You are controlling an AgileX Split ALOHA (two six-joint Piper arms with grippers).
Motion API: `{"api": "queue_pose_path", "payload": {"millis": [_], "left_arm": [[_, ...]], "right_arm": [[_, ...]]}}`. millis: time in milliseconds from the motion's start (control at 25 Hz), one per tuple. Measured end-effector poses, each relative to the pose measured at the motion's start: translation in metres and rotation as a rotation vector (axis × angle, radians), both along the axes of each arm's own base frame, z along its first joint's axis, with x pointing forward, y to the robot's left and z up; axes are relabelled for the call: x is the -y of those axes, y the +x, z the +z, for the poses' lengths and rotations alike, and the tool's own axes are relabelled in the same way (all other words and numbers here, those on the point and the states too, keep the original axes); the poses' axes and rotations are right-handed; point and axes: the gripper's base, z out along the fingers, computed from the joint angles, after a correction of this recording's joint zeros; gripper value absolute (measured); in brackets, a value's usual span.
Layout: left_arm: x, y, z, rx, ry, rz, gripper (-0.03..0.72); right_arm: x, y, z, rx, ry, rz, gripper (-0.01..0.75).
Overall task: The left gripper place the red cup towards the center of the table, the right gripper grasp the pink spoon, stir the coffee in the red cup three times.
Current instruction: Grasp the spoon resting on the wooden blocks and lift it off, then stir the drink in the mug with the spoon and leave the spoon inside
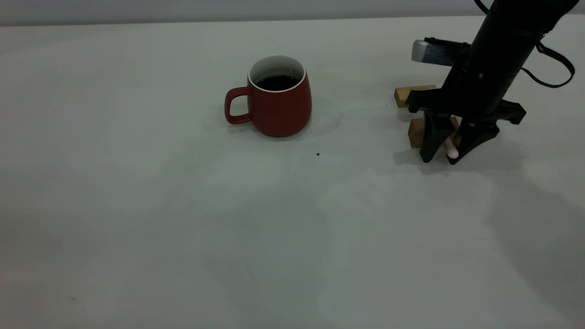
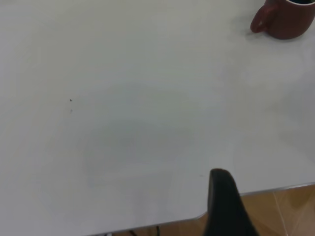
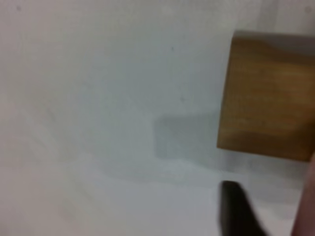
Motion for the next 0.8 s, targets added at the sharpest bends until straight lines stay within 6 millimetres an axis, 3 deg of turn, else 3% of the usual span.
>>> {"api": "queue_pose_path", "payload": {"millis": [80, 120, 240, 400, 520, 800], "left_arm": [[0.000, 0.000, 0.000, 0.000, 0.000, 0.000, 0.502], [0.000, 0.000, 0.000, 0.000, 0.000, 0.000, 0.502], [0.000, 0.000, 0.000, 0.000, 0.000, 0.000, 0.502], [0.000, 0.000, 0.000, 0.000, 0.000, 0.000, 0.502], [0.000, 0.000, 0.000, 0.000, 0.000, 0.000, 0.502], [0.000, 0.000, 0.000, -0.001, 0.000, 0.000, 0.502]], "right_arm": [[-0.001, 0.001, 0.002, -0.009, 0.005, 0.001, 0.127], [-0.001, 0.001, 0.003, -0.022, 0.009, 0.004, 0.112], [-0.005, 0.003, 0.017, -0.078, 0.041, 0.015, 0.118], [-0.022, 0.007, 0.059, -0.176, 0.219, -0.049, 0.118], [-0.043, 0.010, 0.086, -0.245, 0.426, -0.127, 0.118], [-0.102, 0.008, 0.114, -0.340, 0.795, -0.269, 0.118]]}}
